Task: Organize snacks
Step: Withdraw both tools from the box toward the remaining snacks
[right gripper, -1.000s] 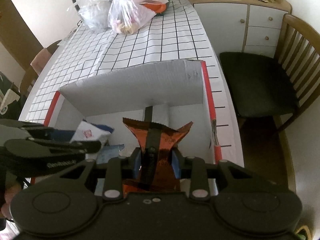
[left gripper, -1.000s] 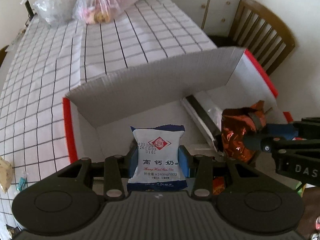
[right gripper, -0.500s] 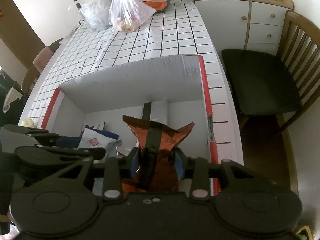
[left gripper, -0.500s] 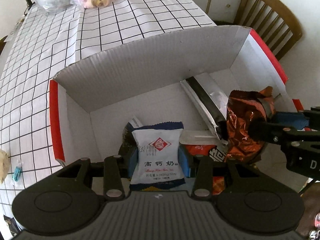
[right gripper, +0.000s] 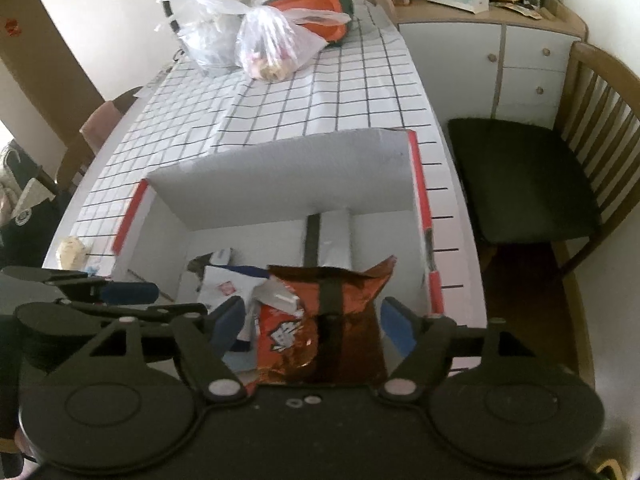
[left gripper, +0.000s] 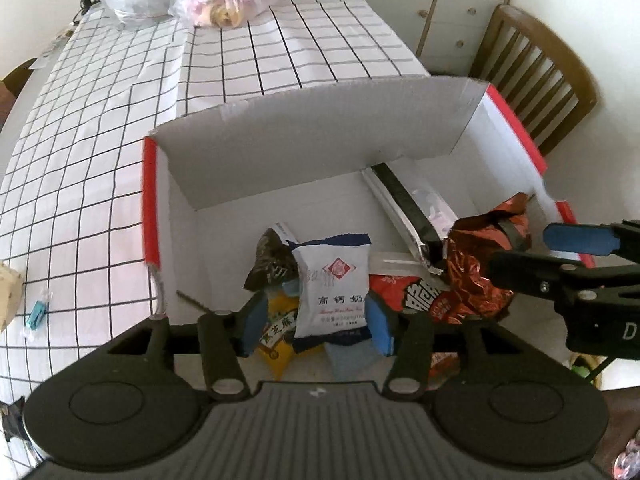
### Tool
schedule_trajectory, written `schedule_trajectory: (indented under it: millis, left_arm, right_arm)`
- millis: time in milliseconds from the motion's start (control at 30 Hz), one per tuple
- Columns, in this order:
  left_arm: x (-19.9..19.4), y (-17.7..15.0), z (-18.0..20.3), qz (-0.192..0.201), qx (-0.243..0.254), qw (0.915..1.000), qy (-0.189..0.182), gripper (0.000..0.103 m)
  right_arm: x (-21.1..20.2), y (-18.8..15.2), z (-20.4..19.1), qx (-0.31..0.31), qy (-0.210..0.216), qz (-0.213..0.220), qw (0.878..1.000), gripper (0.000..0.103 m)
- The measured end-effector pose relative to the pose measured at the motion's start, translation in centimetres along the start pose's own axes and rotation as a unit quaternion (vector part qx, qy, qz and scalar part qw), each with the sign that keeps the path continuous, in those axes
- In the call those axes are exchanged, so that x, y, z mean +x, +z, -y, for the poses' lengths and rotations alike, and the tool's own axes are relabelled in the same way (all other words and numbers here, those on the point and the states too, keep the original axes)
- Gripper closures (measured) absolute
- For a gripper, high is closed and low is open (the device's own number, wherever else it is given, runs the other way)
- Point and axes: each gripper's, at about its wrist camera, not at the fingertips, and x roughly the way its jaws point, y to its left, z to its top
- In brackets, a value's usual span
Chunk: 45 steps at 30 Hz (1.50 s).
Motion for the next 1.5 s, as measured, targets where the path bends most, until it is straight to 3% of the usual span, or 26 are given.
schedule_trajectory:
  millis: [433,833,1500]
  left_arm:
    - [-5.8,-2.7,-2.5,0.064,-0.017,0.9977,-0.013,0.043]
    - [-10.5,-6.1,-5.8,0.11,-0.008,0.9937,-0.022,0.038]
    - [-14.4,-13.7,-17.6,0.149,-0.03,0.9883,-0.015,0.027]
  right_arm:
    - [-3.2,-1.3,-4.2,-0.021,0.01,0.032,0.999,0.014]
    - [-5.8,-2.9,-9.2,-0.029,0.025,0.064,0.997,0.01]
    - [-4.2,-6.9,-20.5,-0.053,0.039,0.091,0.994,0.001]
